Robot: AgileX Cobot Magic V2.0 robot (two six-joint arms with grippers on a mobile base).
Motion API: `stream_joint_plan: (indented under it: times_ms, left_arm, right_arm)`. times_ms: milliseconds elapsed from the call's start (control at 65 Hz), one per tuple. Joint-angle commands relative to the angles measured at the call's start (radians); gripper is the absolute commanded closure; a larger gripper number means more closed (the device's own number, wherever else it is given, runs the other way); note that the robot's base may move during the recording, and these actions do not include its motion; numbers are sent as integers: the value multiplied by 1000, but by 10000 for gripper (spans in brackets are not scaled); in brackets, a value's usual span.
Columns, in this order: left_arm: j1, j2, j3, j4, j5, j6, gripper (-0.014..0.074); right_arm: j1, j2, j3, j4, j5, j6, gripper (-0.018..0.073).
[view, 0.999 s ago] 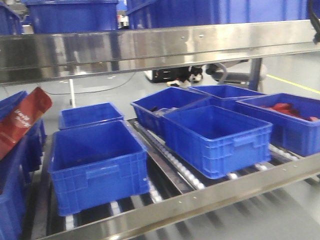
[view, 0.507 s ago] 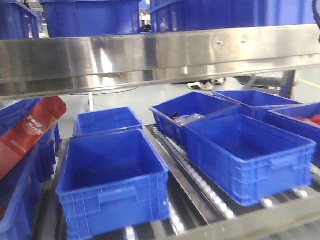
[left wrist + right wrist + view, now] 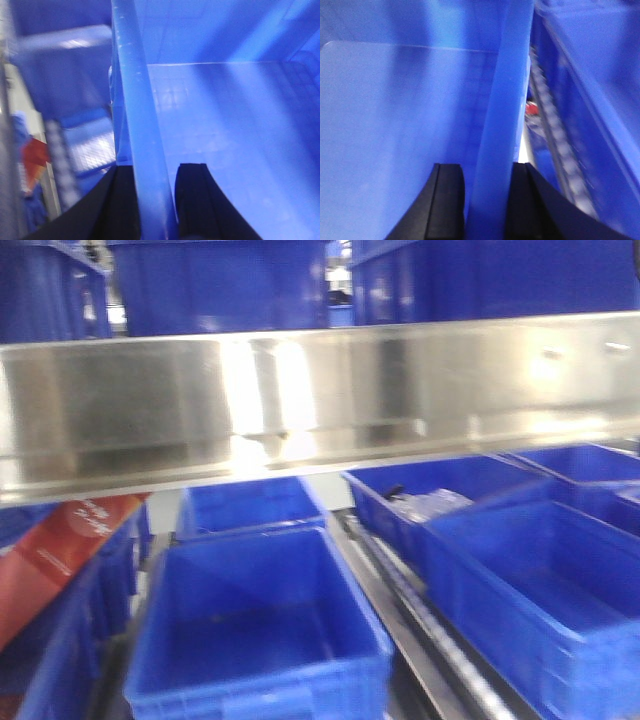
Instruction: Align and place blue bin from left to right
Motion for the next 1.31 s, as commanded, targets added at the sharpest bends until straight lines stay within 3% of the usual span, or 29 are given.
stream_joint_plan:
  times_ms: [0,1292]
  left_arm:
    - [-5,-24,-18,-22,-88,10,708]
    - [-5,-24,-18,-22,-88,10,708]
  right_arm:
    - [4,-22,-15,25,-111,-16,620]
    - [4,-22,-15,25,-111,-16,620]
